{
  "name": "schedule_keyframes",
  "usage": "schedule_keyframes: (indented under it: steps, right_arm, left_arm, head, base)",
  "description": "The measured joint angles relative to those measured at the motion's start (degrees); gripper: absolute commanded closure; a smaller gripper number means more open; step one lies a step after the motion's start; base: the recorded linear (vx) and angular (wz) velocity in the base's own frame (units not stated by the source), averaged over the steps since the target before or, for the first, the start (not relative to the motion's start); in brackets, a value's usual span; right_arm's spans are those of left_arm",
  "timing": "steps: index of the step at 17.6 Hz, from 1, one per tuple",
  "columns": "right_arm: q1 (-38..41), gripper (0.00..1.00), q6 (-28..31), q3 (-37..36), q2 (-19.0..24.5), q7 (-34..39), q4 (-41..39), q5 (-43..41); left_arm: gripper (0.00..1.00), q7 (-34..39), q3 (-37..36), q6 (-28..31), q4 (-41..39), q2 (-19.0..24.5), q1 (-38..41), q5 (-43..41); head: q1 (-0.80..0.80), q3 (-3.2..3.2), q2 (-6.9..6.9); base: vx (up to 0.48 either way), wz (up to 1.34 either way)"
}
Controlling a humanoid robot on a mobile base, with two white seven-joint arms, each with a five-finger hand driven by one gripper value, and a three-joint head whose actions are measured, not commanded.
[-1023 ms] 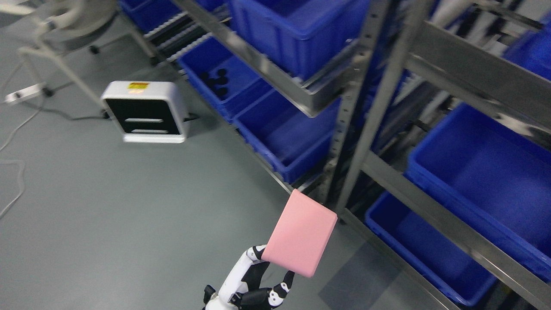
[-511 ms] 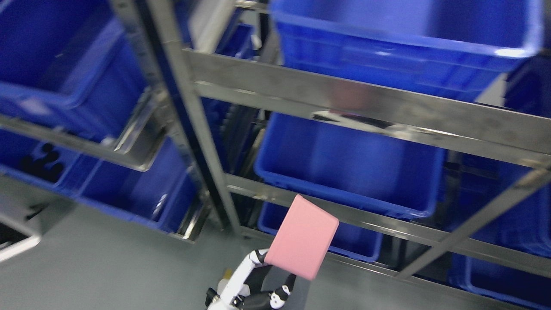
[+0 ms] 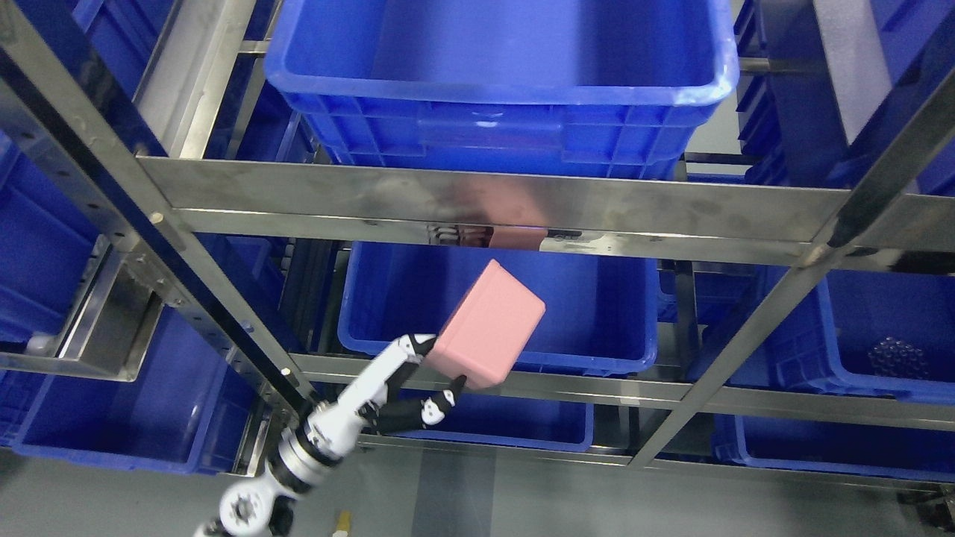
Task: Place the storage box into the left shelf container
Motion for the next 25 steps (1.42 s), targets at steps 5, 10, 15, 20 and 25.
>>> schedule_keyframes:
  steps: [5,10,15,20,25]
  right_arm:
    - [0.0,0.0,0.0,0.0,0.0,0.0,0.0,0.0]
    - [0.0,0.0,0.1,0.0,0.0,0.0,0.0,0.0]
    - [0.0,0.0,0.2,0.0,0.0,0.0,0.0,0.0]
    - [0.0,0.0,0.2,0.0,0.0,0.0,0.0,0.0]
    - [0.0,0.0,0.2,0.0,0.0,0.0,0.0,0.0]
  left_arm:
    - [0.59,-3.3,2.9,1.8,9.1,1.1,-12.2,-13.7]
    - [0.2,-3.8,3.5,2.1,16.1,-0.6,-18.0,-25.1]
    - [0.01,-1.5,5.3,1.3,17.5,-2.8,-17.8,-24.2]
    - [0.0,14.6,6.4,9.9,12.8,-4.1,-11.9,-12.1]
    - [0.0,32.2,7.1,14.2,2.3,-4.9,-2.2,-4.5]
  head:
    - [0.0,0.0,0.0]
    - [0.0,0.0,0.0]
    - [0.0,0.0,0.0]
    - [0.0,0.0,0.0]
    - [0.0,0.0,0.0]
  base:
    - [0.004,-0.02]
    - [0.0,0.0]
    - [0.0,0.0]
    - [0.0,0.0]
    - [0.0,0.0]
